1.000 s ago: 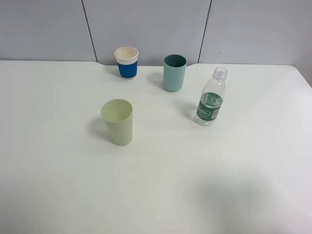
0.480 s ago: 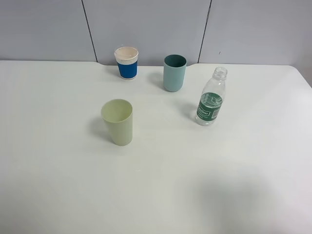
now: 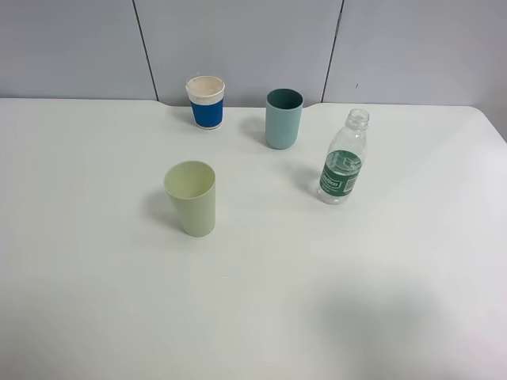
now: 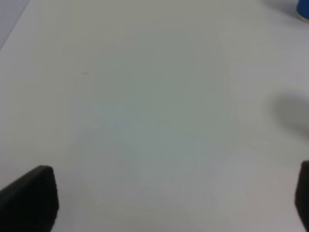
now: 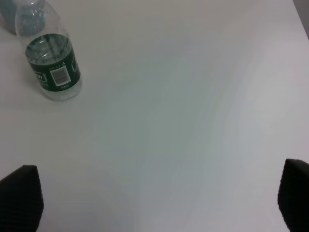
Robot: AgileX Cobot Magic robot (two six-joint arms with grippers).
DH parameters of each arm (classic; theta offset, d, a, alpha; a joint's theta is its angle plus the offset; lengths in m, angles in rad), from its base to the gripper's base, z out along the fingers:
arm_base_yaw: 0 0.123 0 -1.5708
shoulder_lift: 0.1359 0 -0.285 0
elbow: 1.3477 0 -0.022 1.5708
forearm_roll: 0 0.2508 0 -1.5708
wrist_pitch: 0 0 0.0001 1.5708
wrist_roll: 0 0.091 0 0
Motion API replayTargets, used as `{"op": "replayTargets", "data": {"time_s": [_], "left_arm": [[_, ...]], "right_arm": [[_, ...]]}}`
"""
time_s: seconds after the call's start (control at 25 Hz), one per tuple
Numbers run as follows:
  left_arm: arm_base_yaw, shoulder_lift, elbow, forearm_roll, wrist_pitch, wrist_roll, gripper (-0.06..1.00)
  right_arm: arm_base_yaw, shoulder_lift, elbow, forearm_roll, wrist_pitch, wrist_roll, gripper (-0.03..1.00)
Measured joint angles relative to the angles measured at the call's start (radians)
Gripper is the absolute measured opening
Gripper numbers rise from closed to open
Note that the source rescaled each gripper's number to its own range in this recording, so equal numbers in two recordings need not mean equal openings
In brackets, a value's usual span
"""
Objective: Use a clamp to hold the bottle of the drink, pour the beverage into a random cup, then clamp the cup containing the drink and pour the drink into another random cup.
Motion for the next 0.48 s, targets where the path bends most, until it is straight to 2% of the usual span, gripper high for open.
{"op": "replayTargets", "data": {"time_s": [0.48], "left_arm": [[0.0,0.0,0.0,0.0,0.0,0.001,1.0]], "right_arm": [[0.0,0.0,0.0,0.0,0.0,0.0,0.93]]}}
